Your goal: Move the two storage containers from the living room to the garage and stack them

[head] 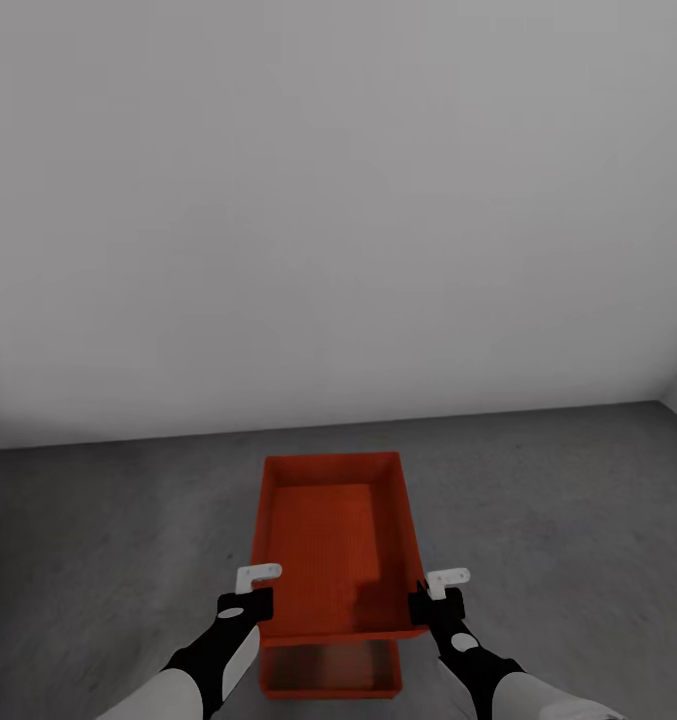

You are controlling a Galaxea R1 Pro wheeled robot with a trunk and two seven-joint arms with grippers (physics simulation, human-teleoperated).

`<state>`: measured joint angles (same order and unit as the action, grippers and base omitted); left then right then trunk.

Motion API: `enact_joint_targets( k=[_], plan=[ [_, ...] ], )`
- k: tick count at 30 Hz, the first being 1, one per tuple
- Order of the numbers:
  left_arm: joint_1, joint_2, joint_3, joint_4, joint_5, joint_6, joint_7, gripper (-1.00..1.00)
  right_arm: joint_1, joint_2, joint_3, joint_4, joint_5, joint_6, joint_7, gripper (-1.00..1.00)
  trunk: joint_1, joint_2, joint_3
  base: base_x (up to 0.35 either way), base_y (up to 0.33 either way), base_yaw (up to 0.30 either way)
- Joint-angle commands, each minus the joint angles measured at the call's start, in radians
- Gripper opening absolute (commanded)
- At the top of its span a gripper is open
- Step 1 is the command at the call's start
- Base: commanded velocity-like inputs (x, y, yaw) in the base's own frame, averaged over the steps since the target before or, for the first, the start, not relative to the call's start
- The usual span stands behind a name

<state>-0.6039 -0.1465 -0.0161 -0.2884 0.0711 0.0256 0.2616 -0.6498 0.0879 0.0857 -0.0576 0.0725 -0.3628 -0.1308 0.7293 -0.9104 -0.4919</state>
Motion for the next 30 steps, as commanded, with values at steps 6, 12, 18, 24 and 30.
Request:
enact_joint_targets(
  k=[6,12,18,24,30],
  plan=[
    [0.0,0.007,0.007,-0.005,-0.016,-0.038,0.016,-1.0,-0.001,0.0,-0.041,0.004,-0.017,-0.004,-0.015,-1.0,0.001,-0.001,-0.001,0.12,0.08,0.0],
    [0.0,0.007,0.007,-0.005,-0.016,-0.038,0.016,-1.0,-0.001,0.001,-0.041,0.004,-0.017,-0.004,-0.015,-1.0,0.001,-0.001,-0.001,0.01,0.007,0.0],
    [0.0,0.007,0.007,-0.005,-0.016,-0.038,0.016,-1.0,-0.001,0.001,-0.041,0.004,-0.017,-0.004,-0.015,-1.0,0.001,-0.001,-0.001,0.001,0.0,0.0],
    [0.0,0.007,0.007,-0.005,-0.015,-0.038,0.016,-1.0,-0.001,0.001,-0.041,0.004,-0.017,-0.005,-0.015,-1.0,0.001,-0.001,-0.001,0.0,0.0,0.0],
    [0.0,0.007,0.007,-0.005,-0.015,-0.038,0.016,-1.0,-0.001,0.001,-0.041,0.004,-0.017,-0.005,-0.015,-1.0,0.001,-0.001,-0.002,0.0,0.0,0.0]
  ],
)
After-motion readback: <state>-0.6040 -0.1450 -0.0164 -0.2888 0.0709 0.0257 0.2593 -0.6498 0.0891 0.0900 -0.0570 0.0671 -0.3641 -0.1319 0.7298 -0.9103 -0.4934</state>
